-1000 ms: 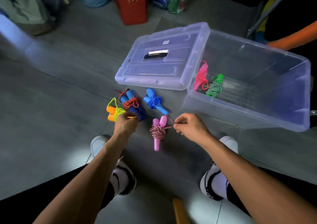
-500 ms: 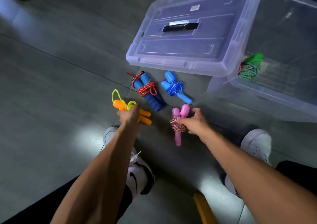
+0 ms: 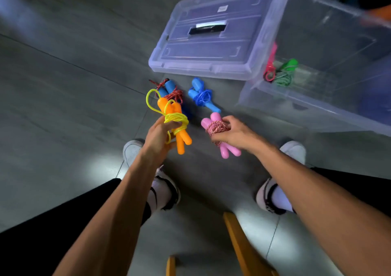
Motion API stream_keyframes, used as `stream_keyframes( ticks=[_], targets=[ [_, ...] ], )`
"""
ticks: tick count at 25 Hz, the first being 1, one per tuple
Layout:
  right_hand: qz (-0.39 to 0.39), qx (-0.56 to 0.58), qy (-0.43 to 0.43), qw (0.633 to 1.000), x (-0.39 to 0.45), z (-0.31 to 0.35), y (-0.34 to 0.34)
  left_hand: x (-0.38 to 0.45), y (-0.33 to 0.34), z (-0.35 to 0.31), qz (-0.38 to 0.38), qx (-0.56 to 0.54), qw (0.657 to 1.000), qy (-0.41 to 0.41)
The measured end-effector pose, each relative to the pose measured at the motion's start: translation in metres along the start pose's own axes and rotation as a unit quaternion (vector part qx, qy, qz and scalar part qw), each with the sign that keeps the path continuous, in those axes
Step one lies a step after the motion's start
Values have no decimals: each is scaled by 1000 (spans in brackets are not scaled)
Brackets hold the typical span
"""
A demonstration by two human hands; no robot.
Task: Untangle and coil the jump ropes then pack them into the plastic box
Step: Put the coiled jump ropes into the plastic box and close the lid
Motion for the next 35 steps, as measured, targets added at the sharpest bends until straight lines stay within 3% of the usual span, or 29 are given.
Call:
stream_keyframes(
  ticks=[6, 11, 16, 21, 28, 32, 35],
  targets=[
    [-26, 6, -80, 996, -96, 8, -124, -51, 88, -43, 97, 107, 986, 82],
    [-126, 52, -95, 986, -148, -1, -215, -67, 176, -112, 121, 189, 958, 177],
    [-161, 204, -72, 963, -159, -22, -274, -47, 265, -173, 158, 312, 920, 178],
    [-196, 279, -49, 939, -107, -74, -327, 22, 346, -194, 156, 356, 907, 160],
    [-200, 188, 26, 961, -22, -108, -342, 129, 382, -154, 155, 457, 871, 96],
    [-271, 151, -21, 950, 5, -107, -331, 137, 387, -149, 90, 457, 864, 191],
    [-244, 78, -47, 966, 10, -101, -312, 133, 376, -147, 74, 462, 851, 240]
  ],
)
Point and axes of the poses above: each hand's wrist, its own x-axis towards the middle knuckle, its own y-axis out of the palm, z = x × y, the point moved 1 cm from there along x, towards the middle knuckle, and after that the axes turned 9 degrees about x, right-handed, at the moved point
